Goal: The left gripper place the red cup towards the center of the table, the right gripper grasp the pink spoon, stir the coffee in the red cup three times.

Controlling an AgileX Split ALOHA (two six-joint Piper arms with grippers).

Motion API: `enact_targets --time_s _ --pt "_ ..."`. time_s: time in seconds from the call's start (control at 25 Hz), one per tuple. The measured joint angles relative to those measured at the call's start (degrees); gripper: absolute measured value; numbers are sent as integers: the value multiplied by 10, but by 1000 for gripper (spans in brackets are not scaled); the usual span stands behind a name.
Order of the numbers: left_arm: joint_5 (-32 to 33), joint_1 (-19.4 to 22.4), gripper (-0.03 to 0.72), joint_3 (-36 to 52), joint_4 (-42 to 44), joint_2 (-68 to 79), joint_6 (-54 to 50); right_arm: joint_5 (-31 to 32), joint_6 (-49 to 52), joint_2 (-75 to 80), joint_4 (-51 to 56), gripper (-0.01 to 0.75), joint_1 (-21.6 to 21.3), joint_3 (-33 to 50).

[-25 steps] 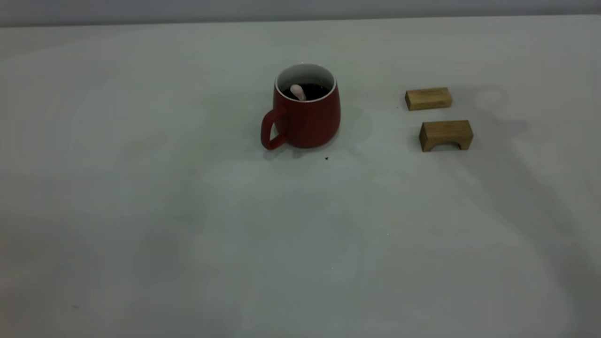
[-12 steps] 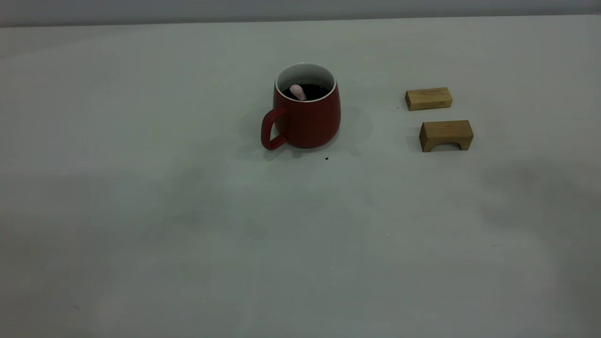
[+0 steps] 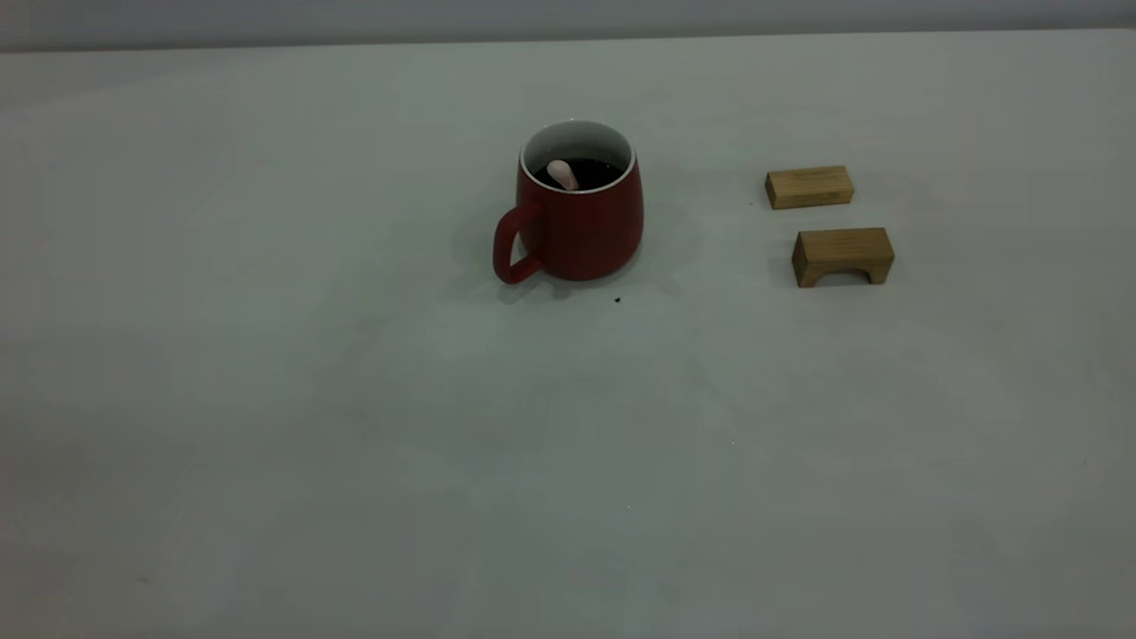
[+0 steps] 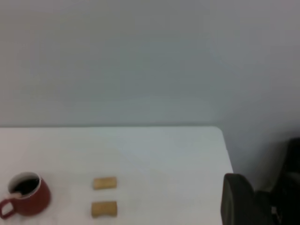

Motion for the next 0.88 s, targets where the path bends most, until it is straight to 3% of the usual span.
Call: enact_targets --time_s 0.16,0.4,0.52,0.88 --pt "0 0 586 0 0 0 0 -7 4 -88 38 239 -1 140" --pt "0 0 586 0 0 0 0 -79 5 -154 69 239 -2 333" --pt "0 0 586 0 0 0 0 -92 1 -174 70 239 -2 379" --pt "0 0 586 0 0 0 0 -63 -2 -178 75 239 -2 400"
